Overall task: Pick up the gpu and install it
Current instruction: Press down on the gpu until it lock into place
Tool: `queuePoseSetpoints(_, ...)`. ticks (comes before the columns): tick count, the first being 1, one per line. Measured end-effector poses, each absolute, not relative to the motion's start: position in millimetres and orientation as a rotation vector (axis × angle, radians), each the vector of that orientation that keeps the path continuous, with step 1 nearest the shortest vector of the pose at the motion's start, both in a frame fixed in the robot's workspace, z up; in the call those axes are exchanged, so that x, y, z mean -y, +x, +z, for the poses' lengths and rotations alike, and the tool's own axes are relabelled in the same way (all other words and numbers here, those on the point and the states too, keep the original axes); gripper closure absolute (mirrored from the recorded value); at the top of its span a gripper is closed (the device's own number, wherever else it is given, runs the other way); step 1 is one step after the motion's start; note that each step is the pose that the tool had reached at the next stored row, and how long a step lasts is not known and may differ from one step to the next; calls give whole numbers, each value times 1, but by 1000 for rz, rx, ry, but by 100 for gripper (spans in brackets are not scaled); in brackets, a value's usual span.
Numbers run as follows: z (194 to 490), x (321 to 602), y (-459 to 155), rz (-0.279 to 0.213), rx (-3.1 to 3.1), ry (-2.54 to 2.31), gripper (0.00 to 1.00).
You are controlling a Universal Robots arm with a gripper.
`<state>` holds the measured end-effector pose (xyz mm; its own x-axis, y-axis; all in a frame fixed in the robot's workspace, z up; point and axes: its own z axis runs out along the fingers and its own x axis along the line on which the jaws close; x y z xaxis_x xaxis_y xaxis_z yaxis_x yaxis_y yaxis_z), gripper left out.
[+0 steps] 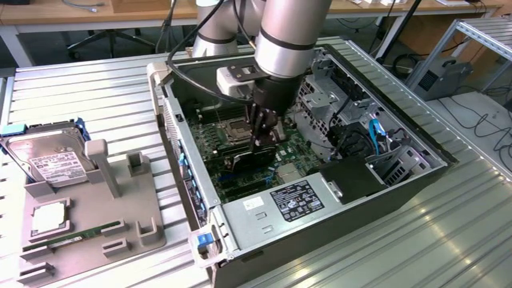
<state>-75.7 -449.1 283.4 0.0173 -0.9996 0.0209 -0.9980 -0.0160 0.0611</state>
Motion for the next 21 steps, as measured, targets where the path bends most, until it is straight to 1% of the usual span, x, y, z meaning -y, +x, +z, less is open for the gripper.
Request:
queuePoseSetpoints(9,278,447,-116,-43,2162,2198,89)
queuePoseSetpoints(21,271,446,-126,-43,2162,2199,89)
